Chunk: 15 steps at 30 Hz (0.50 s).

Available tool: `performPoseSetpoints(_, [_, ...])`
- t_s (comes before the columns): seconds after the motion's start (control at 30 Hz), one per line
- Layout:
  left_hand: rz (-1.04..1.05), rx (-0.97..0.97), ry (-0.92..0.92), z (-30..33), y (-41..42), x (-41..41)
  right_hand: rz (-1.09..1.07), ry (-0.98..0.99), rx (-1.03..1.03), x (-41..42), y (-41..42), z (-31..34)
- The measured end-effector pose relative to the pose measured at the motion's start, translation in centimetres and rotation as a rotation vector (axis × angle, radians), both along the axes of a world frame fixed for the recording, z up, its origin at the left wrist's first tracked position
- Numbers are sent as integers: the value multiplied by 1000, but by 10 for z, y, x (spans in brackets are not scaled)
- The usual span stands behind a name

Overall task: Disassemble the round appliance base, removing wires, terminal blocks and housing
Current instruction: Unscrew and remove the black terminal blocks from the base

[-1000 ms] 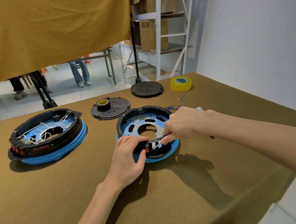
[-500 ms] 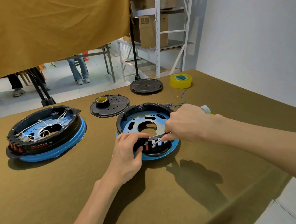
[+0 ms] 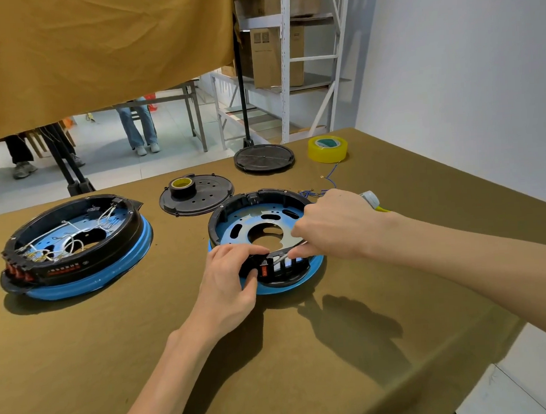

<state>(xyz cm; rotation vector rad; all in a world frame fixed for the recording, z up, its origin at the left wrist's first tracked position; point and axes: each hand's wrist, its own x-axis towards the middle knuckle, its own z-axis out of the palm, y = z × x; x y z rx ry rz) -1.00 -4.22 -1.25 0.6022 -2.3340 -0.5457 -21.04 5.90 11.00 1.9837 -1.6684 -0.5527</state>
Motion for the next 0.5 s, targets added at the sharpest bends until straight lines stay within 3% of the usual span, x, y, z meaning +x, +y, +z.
performPoseSetpoints(0.5, [-3,-37,50,1,6,-2,124,-169,53,-39,-18,-19])
